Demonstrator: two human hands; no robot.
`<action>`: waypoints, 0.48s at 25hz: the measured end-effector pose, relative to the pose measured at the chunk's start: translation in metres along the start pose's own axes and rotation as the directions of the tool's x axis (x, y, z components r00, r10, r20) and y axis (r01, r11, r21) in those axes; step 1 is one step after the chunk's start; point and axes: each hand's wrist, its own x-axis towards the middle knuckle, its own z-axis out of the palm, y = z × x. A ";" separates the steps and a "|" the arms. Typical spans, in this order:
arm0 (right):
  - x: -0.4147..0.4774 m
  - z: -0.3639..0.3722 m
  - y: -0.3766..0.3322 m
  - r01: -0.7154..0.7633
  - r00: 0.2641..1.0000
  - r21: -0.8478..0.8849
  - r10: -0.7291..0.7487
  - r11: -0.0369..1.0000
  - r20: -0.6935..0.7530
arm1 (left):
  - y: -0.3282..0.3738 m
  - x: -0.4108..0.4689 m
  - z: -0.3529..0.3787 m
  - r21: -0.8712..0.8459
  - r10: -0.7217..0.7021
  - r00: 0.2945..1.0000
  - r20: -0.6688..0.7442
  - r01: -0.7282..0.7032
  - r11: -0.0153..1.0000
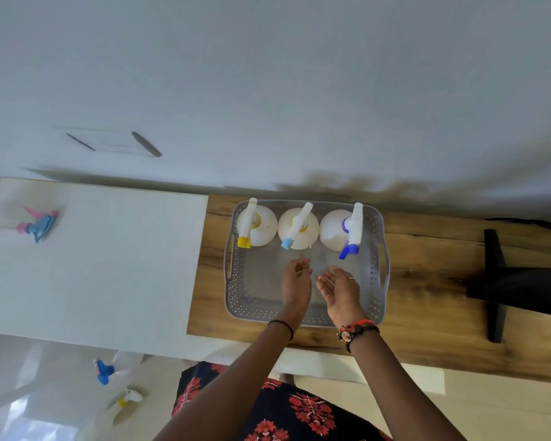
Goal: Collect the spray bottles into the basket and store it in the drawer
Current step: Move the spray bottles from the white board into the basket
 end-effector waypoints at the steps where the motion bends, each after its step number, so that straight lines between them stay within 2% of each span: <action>1: -0.008 0.006 0.009 -0.001 1.000 -0.009 0.001 1.000 -0.002 | -0.002 -0.003 -0.013 0.012 0.025 1.000 -0.008 -0.025 1.000; 5: -0.039 0.038 0.045 -0.001 1.000 -0.036 0.002 0.999 0.022 | -0.009 -0.015 -0.077 0.025 0.117 0.991 -0.070 -0.116 0.993; 12: -0.088 0.127 0.116 0.048 0.994 -0.165 -0.031 0.985 0.107 | -0.017 -0.017 -0.227 -0.003 0.168 0.957 -0.236 -0.174 0.985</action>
